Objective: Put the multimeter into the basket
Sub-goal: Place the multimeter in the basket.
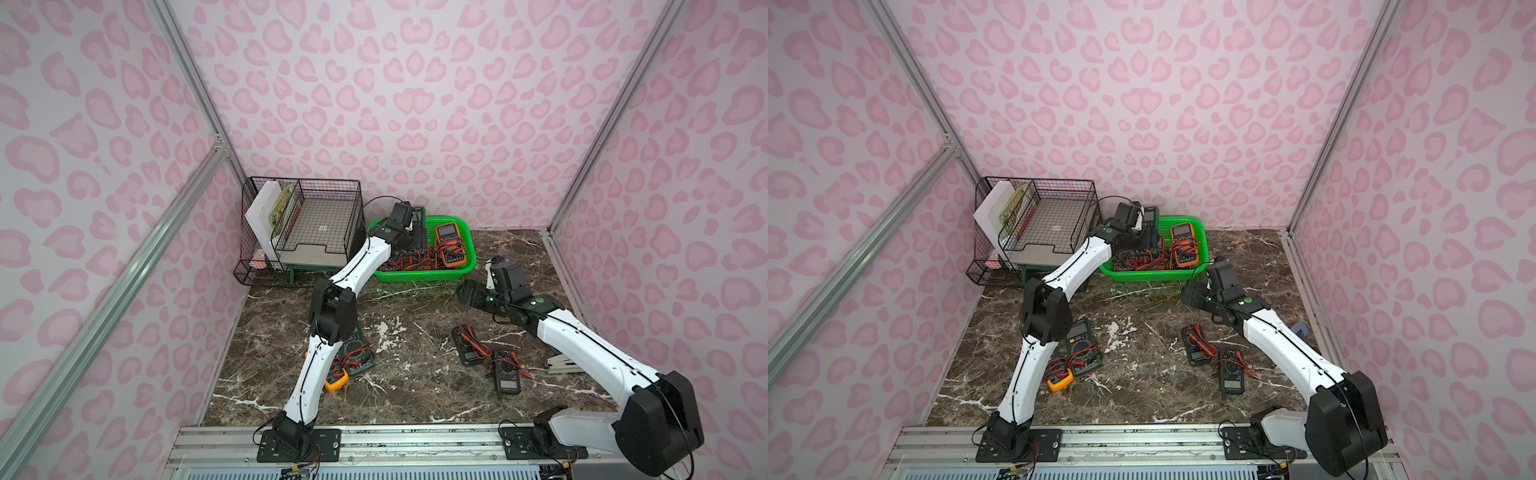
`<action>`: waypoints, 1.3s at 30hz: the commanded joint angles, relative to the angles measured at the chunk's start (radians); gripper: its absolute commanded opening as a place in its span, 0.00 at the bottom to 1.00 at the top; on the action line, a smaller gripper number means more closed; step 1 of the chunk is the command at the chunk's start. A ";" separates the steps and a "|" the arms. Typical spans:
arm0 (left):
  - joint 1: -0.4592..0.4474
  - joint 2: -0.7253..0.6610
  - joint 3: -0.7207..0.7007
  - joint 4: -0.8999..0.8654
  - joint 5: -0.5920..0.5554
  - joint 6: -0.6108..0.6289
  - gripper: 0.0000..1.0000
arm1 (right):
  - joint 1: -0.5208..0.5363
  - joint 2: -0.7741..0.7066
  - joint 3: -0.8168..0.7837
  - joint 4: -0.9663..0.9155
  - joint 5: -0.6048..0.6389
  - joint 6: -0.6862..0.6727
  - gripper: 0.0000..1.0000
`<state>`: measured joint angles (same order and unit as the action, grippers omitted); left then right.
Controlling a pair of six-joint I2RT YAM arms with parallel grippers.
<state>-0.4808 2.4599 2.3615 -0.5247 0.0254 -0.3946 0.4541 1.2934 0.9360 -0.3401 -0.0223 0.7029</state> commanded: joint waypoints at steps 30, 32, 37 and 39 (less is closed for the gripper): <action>-0.041 0.043 -0.009 -0.019 0.041 -0.122 0.28 | -0.037 0.027 -0.004 0.026 -0.057 -0.017 0.99; -0.044 0.045 -0.008 -0.021 0.046 -0.125 0.39 | -0.037 0.025 -0.004 0.026 -0.057 -0.017 0.99; -0.053 0.045 -0.008 -0.021 0.054 -0.125 0.73 | -0.037 0.020 -0.008 0.026 -0.057 -0.014 0.99; -0.054 0.045 -0.007 -0.021 0.059 -0.125 0.80 | -0.037 0.017 -0.008 0.026 -0.057 -0.014 0.99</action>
<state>-0.5304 2.4992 2.3516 -0.5426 0.0528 -0.5175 0.4171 1.3163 0.9241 -0.3317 -0.0750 0.6945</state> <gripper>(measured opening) 0.844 0.987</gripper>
